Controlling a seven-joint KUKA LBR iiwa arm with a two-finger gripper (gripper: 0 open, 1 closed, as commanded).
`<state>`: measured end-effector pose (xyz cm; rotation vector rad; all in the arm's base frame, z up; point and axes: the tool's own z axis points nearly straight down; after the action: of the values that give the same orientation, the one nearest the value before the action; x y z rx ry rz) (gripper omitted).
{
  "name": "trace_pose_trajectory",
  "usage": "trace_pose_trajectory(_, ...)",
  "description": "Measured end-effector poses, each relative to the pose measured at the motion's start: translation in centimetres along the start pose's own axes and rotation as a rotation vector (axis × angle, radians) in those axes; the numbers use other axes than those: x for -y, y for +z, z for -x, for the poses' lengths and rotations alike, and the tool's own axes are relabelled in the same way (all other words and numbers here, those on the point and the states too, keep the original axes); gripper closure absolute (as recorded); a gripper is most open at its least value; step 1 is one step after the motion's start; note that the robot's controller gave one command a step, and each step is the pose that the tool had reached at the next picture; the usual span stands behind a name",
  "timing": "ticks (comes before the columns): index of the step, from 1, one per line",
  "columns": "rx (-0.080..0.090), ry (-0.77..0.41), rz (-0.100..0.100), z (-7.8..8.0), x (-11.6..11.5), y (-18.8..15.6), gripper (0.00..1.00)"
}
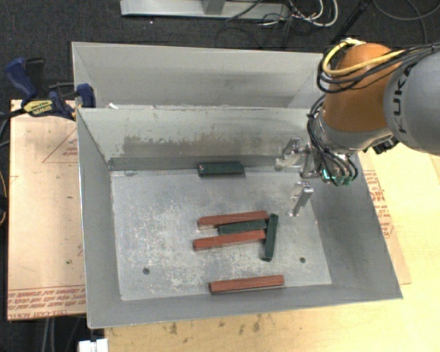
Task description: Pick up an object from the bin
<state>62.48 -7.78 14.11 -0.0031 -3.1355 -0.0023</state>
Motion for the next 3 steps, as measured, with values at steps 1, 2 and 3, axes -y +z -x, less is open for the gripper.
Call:
trace_pose_trajectory(1,0.008,-0.001,-0.001,0.2,0.0,-0.5,0.0)
trace_pose_trajectory(2,0.014,-0.002,-0.002,-2.1,-2.7,4.1,0.0)
trace_pose_trajectory(3,0.008,-0.018,0.002,-3.1,-3.9,5.4,1.0)
